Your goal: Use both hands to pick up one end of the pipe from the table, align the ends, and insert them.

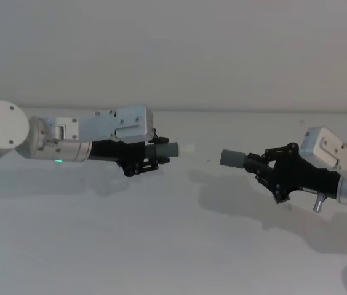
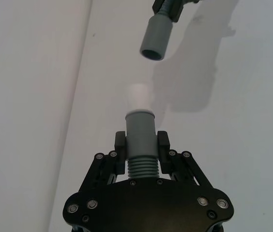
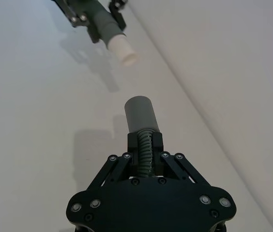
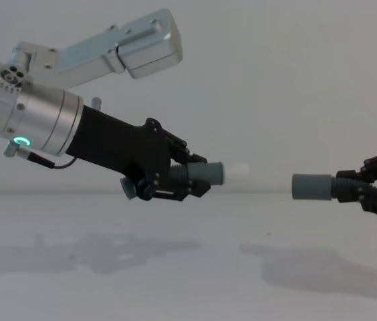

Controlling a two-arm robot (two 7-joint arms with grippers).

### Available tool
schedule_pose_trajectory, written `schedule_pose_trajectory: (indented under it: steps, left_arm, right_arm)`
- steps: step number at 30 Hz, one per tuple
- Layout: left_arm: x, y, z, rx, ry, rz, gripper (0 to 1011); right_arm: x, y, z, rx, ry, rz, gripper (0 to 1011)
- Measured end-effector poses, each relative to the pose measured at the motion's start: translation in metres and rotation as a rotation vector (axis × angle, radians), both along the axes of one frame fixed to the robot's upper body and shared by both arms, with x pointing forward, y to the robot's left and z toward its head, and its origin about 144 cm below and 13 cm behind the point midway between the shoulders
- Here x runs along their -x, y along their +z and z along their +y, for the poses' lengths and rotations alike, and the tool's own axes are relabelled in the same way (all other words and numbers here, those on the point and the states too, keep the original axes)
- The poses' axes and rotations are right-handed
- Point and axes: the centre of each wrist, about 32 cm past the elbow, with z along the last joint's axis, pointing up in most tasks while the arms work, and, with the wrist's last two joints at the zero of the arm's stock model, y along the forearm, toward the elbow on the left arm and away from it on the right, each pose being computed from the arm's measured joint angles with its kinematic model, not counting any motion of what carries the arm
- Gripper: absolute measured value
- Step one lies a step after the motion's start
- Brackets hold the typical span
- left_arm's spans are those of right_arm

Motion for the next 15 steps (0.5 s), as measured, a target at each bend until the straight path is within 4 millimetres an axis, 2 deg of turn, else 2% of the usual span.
schedule_pose_trajectory:
  steps: [15]
  left_arm:
    - [-0.0009,0.0017,0.0007,-0.015,-0.018,-0.014,371]
  right_arm:
    - [0.0008,0.0038,0.0064,-0.04,0.067,0.02,147]
